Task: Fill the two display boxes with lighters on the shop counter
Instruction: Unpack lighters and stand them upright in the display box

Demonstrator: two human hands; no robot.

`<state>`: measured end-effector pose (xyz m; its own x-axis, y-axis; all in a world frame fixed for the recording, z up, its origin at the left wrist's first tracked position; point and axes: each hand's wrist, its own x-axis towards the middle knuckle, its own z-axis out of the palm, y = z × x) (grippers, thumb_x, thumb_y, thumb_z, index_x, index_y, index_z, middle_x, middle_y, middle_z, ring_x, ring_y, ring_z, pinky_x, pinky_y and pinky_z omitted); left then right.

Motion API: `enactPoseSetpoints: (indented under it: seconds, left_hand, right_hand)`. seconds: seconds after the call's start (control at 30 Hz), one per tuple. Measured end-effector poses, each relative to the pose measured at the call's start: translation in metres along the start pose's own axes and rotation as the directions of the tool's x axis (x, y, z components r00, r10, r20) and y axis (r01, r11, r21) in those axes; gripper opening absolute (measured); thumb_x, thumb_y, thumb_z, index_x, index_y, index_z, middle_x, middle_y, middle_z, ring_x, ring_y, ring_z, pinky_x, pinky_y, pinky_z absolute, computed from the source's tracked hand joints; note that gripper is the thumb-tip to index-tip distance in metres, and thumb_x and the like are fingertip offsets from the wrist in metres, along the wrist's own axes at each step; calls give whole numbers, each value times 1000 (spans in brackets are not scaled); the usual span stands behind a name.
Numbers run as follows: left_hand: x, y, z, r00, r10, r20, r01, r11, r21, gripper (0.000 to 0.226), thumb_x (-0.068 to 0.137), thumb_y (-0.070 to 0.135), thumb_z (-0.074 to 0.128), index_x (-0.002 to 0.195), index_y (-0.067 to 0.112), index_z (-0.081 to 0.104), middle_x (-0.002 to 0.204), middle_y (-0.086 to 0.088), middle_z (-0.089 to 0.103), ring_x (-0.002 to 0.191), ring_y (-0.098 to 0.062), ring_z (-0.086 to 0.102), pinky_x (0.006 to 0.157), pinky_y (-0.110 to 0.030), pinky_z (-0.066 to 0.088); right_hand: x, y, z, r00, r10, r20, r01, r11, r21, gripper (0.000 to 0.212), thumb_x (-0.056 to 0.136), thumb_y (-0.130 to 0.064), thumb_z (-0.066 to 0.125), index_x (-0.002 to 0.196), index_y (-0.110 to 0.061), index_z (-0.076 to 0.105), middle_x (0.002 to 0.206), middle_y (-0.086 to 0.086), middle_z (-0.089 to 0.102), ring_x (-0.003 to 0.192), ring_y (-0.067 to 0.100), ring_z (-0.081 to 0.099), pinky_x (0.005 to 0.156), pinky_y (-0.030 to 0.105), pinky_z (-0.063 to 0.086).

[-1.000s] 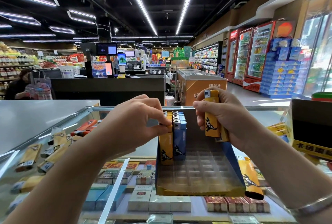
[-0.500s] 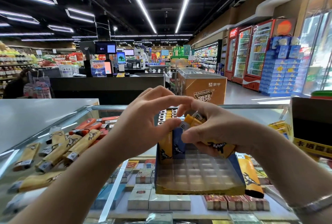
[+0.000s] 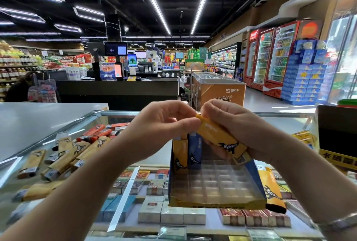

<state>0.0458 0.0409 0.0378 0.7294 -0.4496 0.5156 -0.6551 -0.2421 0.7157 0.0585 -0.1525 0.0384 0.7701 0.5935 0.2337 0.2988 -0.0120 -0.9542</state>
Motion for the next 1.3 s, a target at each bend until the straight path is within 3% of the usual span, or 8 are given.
enactPoseSetpoints:
  seconds: [0.2, 0.33, 0.47, 0.6, 0.7, 0.93, 1.13, 1.3]
  left_hand:
    - [-1, 6, -8, 993, 14, -120, -23, 997, -70, 18, 63, 35, 66, 77, 25, 69, 75, 6, 71, 68, -4, 65, 60, -12, 48]
    - [-3, 7, -14, 985, 53, -162, -43, 997, 69, 9, 69, 27, 70, 78, 27, 69, 77, 6, 70, 73, -11, 64, 66, -19, 52]
    - [-4, 5, -16, 984, 108, -139, -63, 954, 293, 10, 66, 32, 68, 75, 31, 70, 76, 13, 61, 83, -1, 55, 74, -10, 42]
    - [-4, 2, -17, 995, 98, -7, -87, 908, 410, 23, 65, 49, 66, 75, 29, 69, 79, 19, 61, 91, -2, 49, 78, -23, 40]
    - [-4, 3, -18, 996, 62, 69, -85, 903, 421, 29, 63, 55, 62, 77, 31, 69, 79, 20, 61, 93, -1, 48, 78, -24, 41]
    - [-5, 7, -24, 994, 52, 96, -88, 901, 424, 32, 60, 53, 62, 82, 32, 71, 80, 15, 63, 90, -6, 53, 78, -25, 44]
    - [-6, 8, -23, 994, 86, 74, -109, 892, 439, 27, 61, 53, 63, 77, 33, 70, 78, 17, 63, 90, -8, 53, 80, -37, 47]
    - [-5, 7, -19, 989, 98, 109, -140, 856, 498, 16, 62, 54, 62, 69, 40, 65, 78, 21, 63, 91, -5, 52, 78, -34, 47]
  right_hand:
    - [4, 2, -3, 954, -53, -296, 20, 993, -113, 31, 81, -43, 48, 80, -12, 51, 54, -2, 58, 38, 16, 54, 34, 22, 42]
    - [4, 2, -3, 923, -85, -376, 64, 996, -67, 28, 92, -34, 45, 76, -11, 49, 52, 4, 55, 32, 13, 47, 31, 17, 35]
    - [4, 2, -3, 922, -78, -378, 62, 997, -56, 29, 91, -35, 45, 77, -10, 49, 52, 5, 55, 31, 12, 46, 31, 16, 34]
    - [4, 0, -2, 927, -61, -371, 42, 997, -60, 30, 91, -36, 44, 78, -10, 50, 53, 6, 55, 33, 13, 46, 31, 17, 35]
    - [3, -1, 0, 928, -58, -369, 38, 997, -60, 31, 90, -38, 44, 79, -9, 50, 54, 6, 55, 33, 13, 46, 31, 18, 35]
    - [3, -2, 2, 930, -45, -365, 26, 998, -56, 31, 92, -37, 43, 79, -9, 50, 55, 7, 54, 34, 13, 45, 31, 20, 35]
    - [3, -2, 3, 930, -38, -367, 12, 997, -72, 33, 90, -39, 44, 79, -9, 50, 55, 8, 55, 34, 13, 45, 31, 20, 35]
    - [4, -1, 3, 931, -36, -364, 6, 996, -85, 34, 87, -41, 45, 79, -9, 51, 55, 8, 56, 33, 13, 45, 31, 19, 36]
